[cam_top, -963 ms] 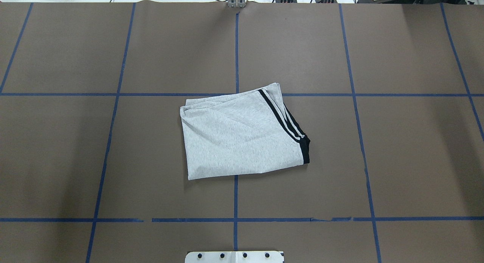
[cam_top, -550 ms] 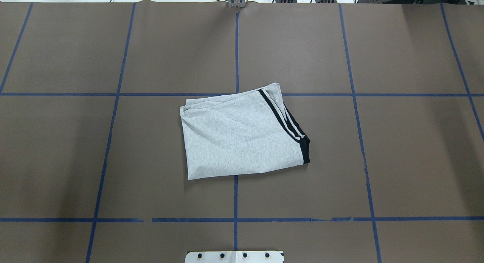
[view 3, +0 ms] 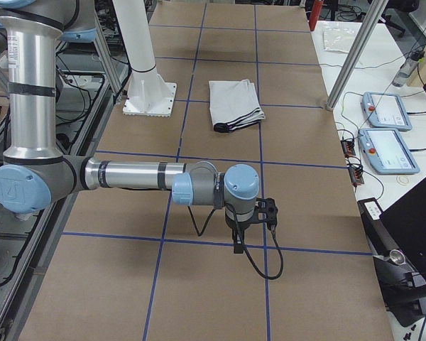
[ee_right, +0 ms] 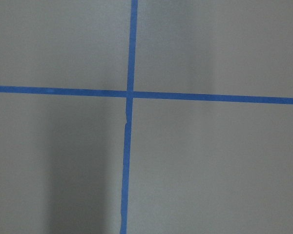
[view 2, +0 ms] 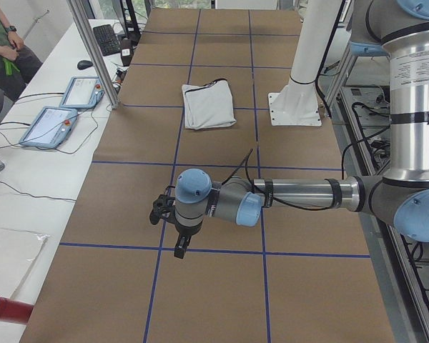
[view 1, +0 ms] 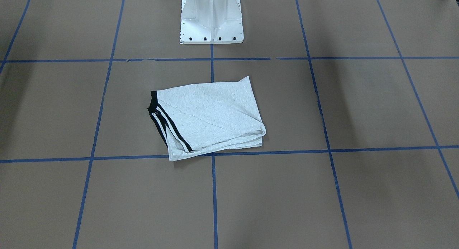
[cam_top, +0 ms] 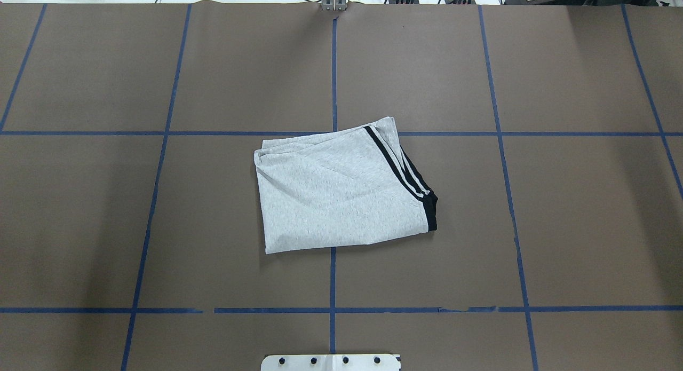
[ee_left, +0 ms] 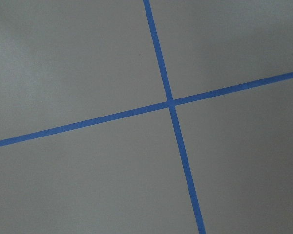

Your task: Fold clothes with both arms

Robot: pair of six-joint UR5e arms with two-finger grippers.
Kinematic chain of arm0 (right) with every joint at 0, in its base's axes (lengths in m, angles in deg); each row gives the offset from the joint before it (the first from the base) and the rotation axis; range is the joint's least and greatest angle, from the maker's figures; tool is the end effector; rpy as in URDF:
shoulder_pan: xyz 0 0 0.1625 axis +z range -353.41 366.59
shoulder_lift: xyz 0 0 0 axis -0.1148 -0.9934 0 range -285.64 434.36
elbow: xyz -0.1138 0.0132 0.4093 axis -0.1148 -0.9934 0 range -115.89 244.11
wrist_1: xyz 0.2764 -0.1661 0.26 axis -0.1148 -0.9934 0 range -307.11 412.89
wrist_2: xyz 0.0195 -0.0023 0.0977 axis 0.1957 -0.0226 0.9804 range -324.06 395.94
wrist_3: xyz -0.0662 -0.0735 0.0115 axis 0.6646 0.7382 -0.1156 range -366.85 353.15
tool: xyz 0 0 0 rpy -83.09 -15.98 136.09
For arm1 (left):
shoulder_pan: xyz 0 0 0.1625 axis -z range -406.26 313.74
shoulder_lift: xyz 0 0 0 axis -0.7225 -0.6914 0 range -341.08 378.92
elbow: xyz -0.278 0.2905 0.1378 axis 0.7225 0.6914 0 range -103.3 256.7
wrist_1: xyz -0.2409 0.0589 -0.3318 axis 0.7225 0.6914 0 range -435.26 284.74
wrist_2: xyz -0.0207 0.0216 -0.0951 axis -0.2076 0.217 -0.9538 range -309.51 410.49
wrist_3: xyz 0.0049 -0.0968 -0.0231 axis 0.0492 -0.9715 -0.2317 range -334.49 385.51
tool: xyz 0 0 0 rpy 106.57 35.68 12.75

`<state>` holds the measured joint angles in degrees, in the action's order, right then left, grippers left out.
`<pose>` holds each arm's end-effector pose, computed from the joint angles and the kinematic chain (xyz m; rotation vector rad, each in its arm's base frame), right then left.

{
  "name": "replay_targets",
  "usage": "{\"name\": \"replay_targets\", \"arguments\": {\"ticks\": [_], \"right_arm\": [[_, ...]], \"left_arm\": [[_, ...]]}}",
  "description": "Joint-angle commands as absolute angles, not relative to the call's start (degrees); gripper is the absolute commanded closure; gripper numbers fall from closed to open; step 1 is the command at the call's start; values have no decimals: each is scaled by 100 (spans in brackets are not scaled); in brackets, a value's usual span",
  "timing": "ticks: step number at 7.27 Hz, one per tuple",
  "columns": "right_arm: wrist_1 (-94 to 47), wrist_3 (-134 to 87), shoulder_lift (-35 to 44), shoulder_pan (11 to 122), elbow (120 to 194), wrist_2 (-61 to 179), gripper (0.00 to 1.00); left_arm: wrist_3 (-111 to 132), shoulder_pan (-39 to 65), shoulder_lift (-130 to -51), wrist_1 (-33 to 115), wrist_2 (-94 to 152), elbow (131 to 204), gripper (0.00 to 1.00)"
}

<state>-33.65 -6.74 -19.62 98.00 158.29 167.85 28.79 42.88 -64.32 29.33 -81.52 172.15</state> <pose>0.0782 -0.4651 0.6528 0.0707 -0.7302 -0.0018 -0.0598 -0.4570 0.6427 0.2366 0.7257 0.1537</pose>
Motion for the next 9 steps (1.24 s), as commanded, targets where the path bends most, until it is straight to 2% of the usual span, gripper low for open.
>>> {"name": "replay_targets", "arguments": {"ticks": [1,7,9], "right_arm": [[-3122,-790,-1968,9800,15719,16742,0],[-3184,-791,-1968,9809,15754,16804,0],[-3184,-791,-1985,9809,15772,16822,0]], "left_arm": [[2876,4286,-6431,2933,-8152,17215,0],[2859,4295,-6423,2924,-8161,17198,0],[1900,4295,-6405,2976,-8169,17215,0]]}}
